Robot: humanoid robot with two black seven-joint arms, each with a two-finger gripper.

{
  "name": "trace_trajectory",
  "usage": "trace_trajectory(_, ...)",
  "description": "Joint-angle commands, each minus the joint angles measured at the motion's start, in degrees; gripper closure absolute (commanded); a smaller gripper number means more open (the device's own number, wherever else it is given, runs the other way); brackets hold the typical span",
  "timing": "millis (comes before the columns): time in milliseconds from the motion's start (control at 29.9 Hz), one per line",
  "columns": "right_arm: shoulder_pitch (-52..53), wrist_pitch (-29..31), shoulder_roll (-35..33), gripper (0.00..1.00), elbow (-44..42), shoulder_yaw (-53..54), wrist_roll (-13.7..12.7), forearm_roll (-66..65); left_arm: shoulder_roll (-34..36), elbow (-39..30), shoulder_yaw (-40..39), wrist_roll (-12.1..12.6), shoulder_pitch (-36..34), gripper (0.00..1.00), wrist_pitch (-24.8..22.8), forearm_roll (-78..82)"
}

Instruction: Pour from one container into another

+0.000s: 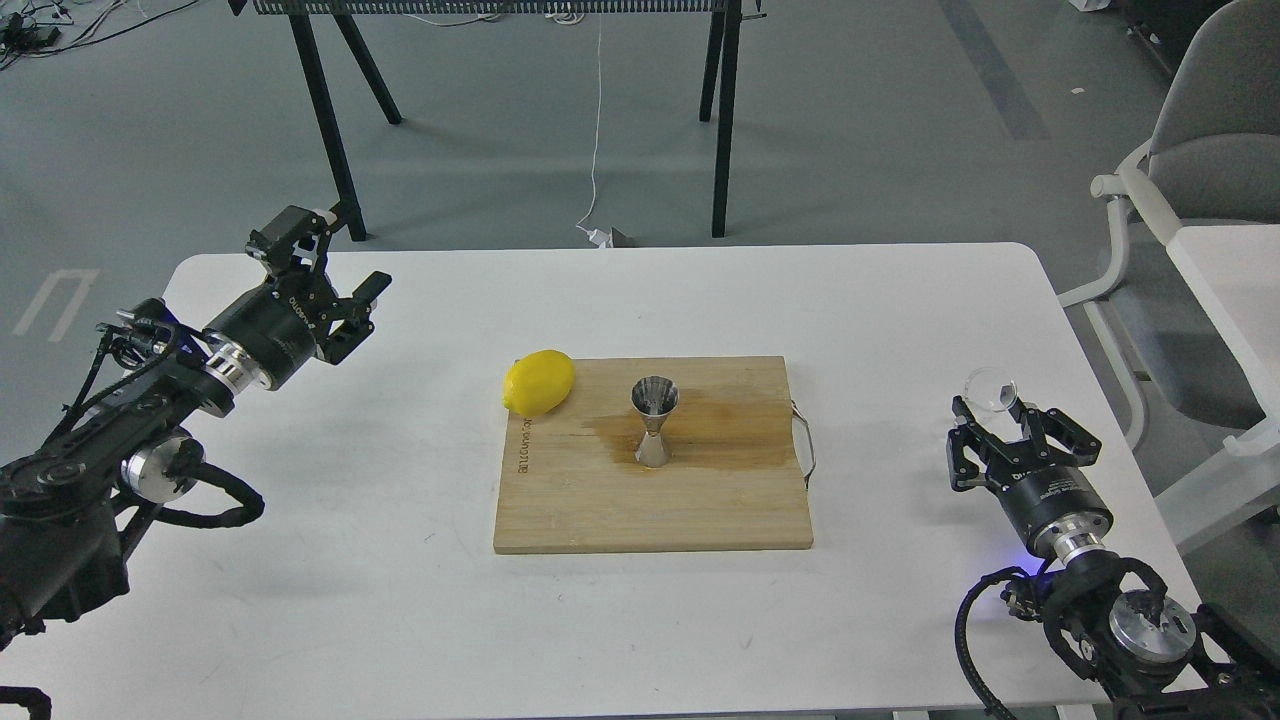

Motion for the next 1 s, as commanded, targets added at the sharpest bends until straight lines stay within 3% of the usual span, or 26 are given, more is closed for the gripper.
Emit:
trace_trajectory(0,1.1,-1.7,1.1,0.51,-1.6,0.1,-0.4,0.1,0.1,0.0,0.0,0.0,0.0,0.07,0.0,0.0)
trace_trajectory(803,3.1,-4.4,3.8,0.46,-7.5,0.2,-4.6,1.6,0.1,0.0,0.0,0.0,0.0,0.07,0.0,0.0)
trace_trajectory(970,3.0,-4.0,3.8,0.41,-7.3,-0.4,-5.2,1.4,0.1,0.0,0.0,0.0,0.0,0.07,0.0,0.0)
